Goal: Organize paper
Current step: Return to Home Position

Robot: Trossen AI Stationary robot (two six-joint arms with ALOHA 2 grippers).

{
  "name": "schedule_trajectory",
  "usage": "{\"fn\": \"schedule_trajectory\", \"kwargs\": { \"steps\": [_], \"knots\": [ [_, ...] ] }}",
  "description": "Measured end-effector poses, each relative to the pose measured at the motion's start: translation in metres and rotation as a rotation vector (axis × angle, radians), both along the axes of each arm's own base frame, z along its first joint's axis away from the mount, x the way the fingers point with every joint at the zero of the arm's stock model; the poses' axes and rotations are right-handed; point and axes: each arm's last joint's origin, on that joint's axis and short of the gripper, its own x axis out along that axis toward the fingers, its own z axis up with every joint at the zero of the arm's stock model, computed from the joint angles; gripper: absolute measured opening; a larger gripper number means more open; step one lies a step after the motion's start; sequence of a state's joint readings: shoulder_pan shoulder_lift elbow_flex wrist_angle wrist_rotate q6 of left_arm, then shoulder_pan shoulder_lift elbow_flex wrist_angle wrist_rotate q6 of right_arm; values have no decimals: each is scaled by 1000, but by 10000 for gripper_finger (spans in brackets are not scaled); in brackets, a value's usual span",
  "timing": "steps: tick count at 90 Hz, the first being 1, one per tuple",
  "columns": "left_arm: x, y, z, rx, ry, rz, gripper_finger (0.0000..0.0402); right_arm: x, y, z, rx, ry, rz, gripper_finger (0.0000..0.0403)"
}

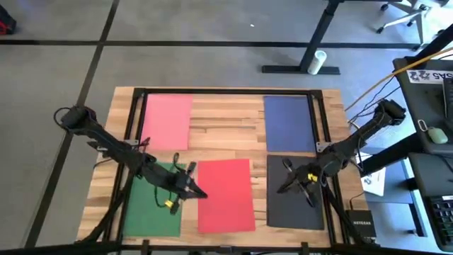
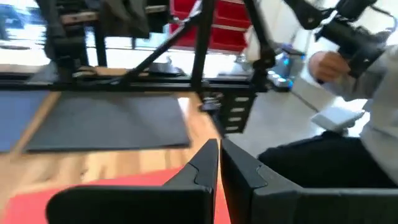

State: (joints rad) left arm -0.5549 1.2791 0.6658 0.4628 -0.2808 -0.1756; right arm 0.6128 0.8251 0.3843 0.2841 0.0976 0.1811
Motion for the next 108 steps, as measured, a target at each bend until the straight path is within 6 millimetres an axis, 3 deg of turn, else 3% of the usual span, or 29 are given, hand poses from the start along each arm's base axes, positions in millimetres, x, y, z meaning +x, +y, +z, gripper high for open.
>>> {"fn": "schedule_trajectory", "kwargs": {
  "steps": [18,41,73,99,108],
  "knots": [
    [-35,25,-12,-7,-15,98,0,-3,-35,-7,12,-56,-40,0],
    [-71,53,-22,-30,-87,190,0,-33,-68,-23,69,-200,-165,0],
    [-104,78,-46,-72,-148,229,0,-63,-83,-35,75,-282,-315,0],
    [-121,90,-77,-127,-188,304,0,-62,-85,-43,27,-213,-409,0],
    [-122,93,-78,-104,-173,372,0,-61,-85,-45,34,-219,-396,0]
  ]
}}
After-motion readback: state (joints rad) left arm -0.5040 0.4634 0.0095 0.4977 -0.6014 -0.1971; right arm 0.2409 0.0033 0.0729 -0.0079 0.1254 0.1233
